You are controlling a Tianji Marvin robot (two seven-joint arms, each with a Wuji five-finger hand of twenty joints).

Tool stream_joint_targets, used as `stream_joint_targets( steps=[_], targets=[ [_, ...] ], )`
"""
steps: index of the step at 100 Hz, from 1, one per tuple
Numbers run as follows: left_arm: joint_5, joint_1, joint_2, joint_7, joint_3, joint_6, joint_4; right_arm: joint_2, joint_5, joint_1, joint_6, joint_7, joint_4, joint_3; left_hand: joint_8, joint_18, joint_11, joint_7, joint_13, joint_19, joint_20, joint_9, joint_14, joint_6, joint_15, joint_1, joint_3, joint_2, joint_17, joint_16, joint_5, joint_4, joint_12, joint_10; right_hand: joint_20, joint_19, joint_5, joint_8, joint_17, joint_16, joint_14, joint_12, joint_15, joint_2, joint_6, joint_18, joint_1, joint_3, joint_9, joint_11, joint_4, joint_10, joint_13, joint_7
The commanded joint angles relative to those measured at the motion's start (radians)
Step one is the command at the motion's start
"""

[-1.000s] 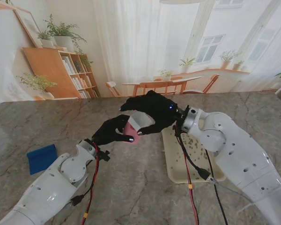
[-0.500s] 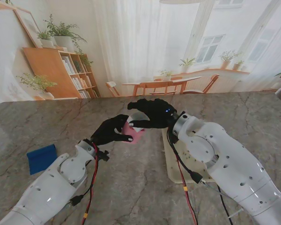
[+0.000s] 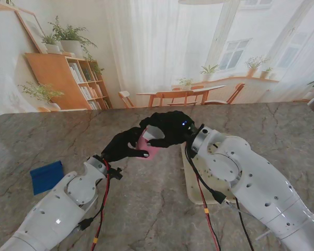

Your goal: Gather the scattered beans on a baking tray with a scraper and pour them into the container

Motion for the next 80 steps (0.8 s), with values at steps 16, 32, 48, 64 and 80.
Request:
stream_joint_targets(
  steps=[16,32,48,64,80],
  targets=[
    [0.001,0.005,0.000,0.003,0.000,0.005,-0.003,0.003,-0.010,0.028,-0.083,0.016,0.024,0.009,0.062,-0.023,0.131,0.147,0.059,0.005,0.008,0.128,-0.064,-0.172,0.075,0.241,0.283,0.215,-0.012,0.026,0.083,-0.074,0.089,-0.170,-0.085,-0.103,-0.032,-0.106,-0.067,-0.088,-0.069,0.011,-0.176,-0.077,-0.086,0.023,0.202,0.284,0.143,0.142,-0.108,-0.224,0.022,0.108],
    [0.001,0.007,0.000,0.003,-0.002,0.007,-0.004,0.000,-0.013,0.056,-0.154,-0.036,0.072,0.001,0.062,-0.021,0.131,0.146,0.059,0.005,0.008,0.128,-0.064,-0.171,0.075,0.242,0.283,0.215,-0.013,0.026,0.083,-0.074,0.089,-0.167,-0.176,-0.180,-0.045,-0.194,-0.186,-0.116,-0.104,-0.014,-0.272,-0.182,-0.141,0.061,0.305,0.395,0.214,0.064,-0.179,-0.305,0.059,0.184],
    [-0.002,0.007,0.000,0.002,-0.003,0.009,-0.003,-0.004,-0.033,0.081,-0.192,-0.099,0.106,-0.015,0.062,-0.021,0.131,0.145,0.059,0.005,0.008,0.128,-0.065,-0.171,0.075,0.242,0.283,0.216,-0.013,0.026,0.083,-0.074,0.088,-0.169,-0.260,-0.171,-0.043,-0.249,-0.223,-0.152,-0.158,-0.070,-0.382,-0.257,-0.238,0.037,0.405,0.499,0.277,0.026,-0.200,-0.414,0.134,0.276],
    [-0.007,0.006,0.000,-0.001,-0.004,0.013,-0.002,-0.005,-0.046,0.097,-0.213,-0.126,0.119,-0.025,0.063,-0.021,0.131,0.145,0.058,0.005,0.008,0.126,-0.064,-0.172,0.076,0.243,0.283,0.216,-0.014,0.025,0.083,-0.074,0.088,-0.167,-0.300,-0.179,-0.088,-0.341,-0.213,-0.197,-0.215,-0.211,-0.514,-0.365,-0.303,0.008,0.463,0.596,0.269,0.004,-0.222,-0.506,0.168,0.313],
    [-0.007,0.006,0.000,-0.003,-0.005,0.017,0.000,-0.005,-0.050,0.097,-0.240,-0.138,0.120,-0.019,0.063,-0.022,0.131,0.144,0.058,0.004,0.008,0.127,-0.064,-0.171,0.076,0.243,0.283,0.217,-0.013,0.025,0.082,-0.074,0.088,-0.168,-0.325,-0.230,-0.180,-0.427,-0.277,-0.286,-0.160,-0.320,-0.596,-0.355,-0.240,0.026,0.327,0.646,0.111,-0.113,-0.068,-0.393,0.035,0.225]
  ],
)
